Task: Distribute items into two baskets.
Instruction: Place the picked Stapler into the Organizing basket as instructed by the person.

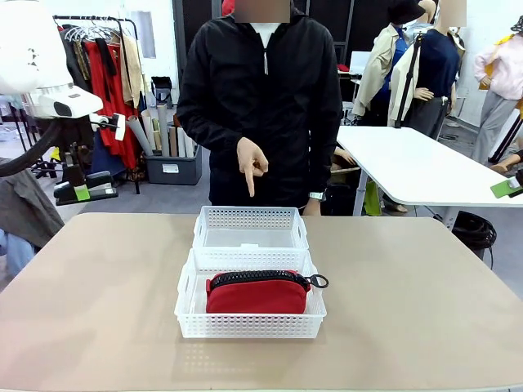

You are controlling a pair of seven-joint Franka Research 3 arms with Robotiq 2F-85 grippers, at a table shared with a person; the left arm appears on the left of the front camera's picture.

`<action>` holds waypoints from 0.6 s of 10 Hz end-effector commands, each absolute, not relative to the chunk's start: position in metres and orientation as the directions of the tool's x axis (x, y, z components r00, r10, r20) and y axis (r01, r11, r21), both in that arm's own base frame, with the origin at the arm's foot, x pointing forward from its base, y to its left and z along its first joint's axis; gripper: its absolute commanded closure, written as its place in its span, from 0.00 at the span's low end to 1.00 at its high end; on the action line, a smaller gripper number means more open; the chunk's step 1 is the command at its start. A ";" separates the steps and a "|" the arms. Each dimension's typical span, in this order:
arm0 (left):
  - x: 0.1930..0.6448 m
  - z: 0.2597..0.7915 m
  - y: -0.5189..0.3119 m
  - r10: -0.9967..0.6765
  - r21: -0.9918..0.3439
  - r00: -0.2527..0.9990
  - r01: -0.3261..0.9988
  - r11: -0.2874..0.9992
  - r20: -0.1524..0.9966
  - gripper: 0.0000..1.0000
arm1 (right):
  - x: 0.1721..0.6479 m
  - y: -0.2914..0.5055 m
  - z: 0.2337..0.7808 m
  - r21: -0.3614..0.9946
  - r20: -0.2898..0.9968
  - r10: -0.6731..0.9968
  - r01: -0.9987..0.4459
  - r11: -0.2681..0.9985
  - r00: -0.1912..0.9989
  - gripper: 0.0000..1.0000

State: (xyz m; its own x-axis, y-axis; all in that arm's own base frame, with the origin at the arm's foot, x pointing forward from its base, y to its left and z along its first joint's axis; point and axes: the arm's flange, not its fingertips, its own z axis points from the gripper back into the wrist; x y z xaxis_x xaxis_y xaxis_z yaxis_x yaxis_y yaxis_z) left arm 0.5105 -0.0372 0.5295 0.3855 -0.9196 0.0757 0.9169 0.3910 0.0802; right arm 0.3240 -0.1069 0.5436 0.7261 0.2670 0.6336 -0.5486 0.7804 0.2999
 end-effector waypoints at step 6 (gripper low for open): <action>0.509 0.532 -0.036 -0.917 0.091 0.391 0.913 0.397 0.081 1.00 | 0.324 -0.107 0.545 0.302 0.634 0.261 -0.544 0.783 0.728 0.00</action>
State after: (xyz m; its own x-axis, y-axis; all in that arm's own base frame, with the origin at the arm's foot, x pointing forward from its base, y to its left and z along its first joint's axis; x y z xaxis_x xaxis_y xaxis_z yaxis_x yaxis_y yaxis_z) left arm 0.5105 -0.0372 0.5295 0.3855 -0.9196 0.0757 0.9169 0.3910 0.0802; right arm 0.3240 -0.1069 0.5436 0.7261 0.2670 0.6336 -0.5486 0.7804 0.2999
